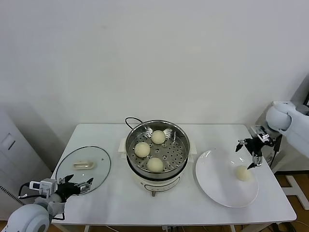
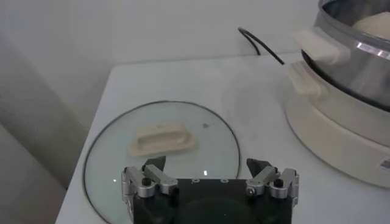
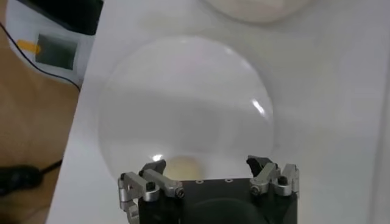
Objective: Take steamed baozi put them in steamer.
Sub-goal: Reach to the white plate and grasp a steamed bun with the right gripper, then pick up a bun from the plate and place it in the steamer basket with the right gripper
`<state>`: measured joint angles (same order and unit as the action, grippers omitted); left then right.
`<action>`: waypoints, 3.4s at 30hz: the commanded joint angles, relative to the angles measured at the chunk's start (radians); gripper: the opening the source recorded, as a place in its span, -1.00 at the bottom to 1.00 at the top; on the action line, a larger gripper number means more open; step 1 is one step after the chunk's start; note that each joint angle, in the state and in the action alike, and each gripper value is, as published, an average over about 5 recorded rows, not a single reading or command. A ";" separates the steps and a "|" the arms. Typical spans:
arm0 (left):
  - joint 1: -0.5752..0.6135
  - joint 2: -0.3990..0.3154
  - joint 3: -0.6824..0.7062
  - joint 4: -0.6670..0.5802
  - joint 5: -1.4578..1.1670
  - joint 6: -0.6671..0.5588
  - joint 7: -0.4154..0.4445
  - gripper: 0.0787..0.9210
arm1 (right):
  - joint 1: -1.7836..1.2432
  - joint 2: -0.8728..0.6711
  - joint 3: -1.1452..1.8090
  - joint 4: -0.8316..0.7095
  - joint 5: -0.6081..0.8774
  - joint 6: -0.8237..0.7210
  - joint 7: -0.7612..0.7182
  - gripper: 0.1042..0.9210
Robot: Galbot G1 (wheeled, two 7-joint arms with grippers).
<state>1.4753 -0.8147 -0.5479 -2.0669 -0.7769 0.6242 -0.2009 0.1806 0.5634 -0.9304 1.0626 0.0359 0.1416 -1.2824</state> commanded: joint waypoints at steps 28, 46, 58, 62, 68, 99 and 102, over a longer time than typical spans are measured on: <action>0.008 -0.007 -0.001 0.004 0.004 0.000 -0.001 0.77 | -0.289 0.124 0.285 -0.170 -0.241 0.010 0.096 0.28; 0.015 -0.008 -0.013 -0.008 0.004 0.011 -0.015 0.77 | 0.319 -0.023 -0.304 0.096 0.262 -0.183 0.018 -0.09; 0.009 -0.008 -0.009 -0.014 0.005 0.018 -0.022 0.77 | 0.674 0.131 -0.551 0.202 0.576 -0.360 0.067 -0.09; 0.006 -0.008 -0.009 -0.013 0.004 0.018 -0.022 0.77 | 0.721 0.211 -0.585 0.217 0.641 -0.417 0.099 -0.09; 0.006 -0.010 -0.008 -0.011 0.004 0.015 -0.021 0.77 | 0.717 0.311 -0.584 0.246 0.752 -0.496 0.181 -0.09; 0.004 -0.017 -0.006 -0.003 0.004 0.011 -0.019 0.77 | 0.465 0.396 -0.565 0.341 0.730 -0.672 0.484 -0.09; 0.004 -0.018 -0.006 -0.001 0.004 0.011 -0.019 0.77 | 0.449 0.396 -0.557 0.336 0.721 -0.673 0.488 -0.09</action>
<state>1.4790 -0.8321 -0.5544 -2.0703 -0.7726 0.6355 -0.2203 0.6976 0.9483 -1.4947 1.3942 0.7766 -0.5068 -0.8443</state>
